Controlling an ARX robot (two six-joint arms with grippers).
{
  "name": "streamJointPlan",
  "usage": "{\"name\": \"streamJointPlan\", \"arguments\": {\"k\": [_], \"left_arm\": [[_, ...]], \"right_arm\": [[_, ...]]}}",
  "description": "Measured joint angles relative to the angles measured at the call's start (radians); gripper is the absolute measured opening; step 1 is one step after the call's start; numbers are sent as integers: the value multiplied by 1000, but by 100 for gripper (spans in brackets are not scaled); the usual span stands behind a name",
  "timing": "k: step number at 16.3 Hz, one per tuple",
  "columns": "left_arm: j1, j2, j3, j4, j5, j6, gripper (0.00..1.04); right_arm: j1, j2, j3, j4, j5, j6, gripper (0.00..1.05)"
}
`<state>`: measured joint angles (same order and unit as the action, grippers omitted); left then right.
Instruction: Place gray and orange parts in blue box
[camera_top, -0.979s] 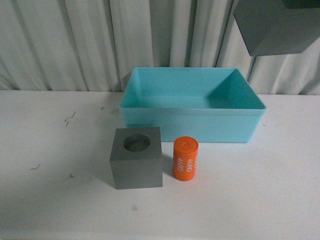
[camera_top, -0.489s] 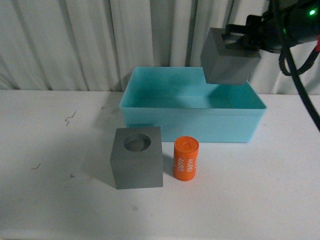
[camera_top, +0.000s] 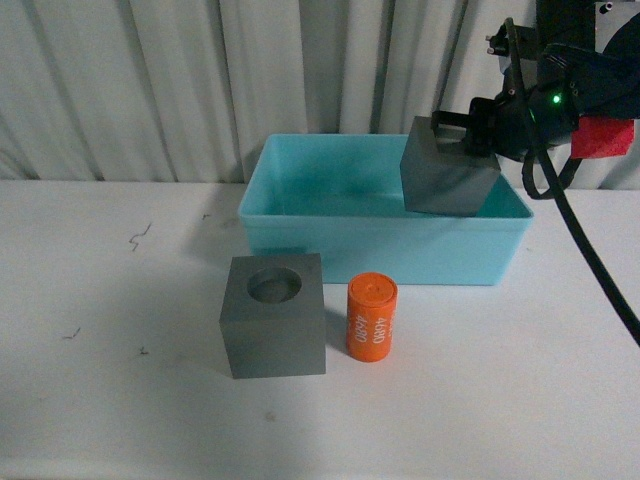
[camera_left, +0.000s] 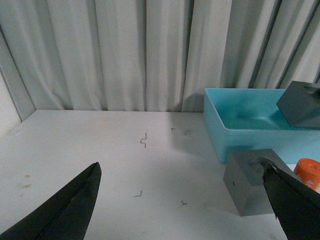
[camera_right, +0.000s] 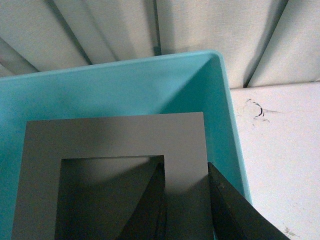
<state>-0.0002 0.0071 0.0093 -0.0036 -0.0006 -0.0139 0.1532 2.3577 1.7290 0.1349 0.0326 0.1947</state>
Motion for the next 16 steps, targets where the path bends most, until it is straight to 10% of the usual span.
{"name": "streamJointPlan", "arguments": {"k": [2,10,16], "left_arm": [[0,0,0,0,0,0,98],[0,0,0,0,0,0,98],[0,0,0,0,0,0,98]], "right_arm": [[-3,23,19,-25,2,14,18],[-45,-205,-220,256,-4,71,99],[-72,-919,-963,234,-61,195,98]]}}
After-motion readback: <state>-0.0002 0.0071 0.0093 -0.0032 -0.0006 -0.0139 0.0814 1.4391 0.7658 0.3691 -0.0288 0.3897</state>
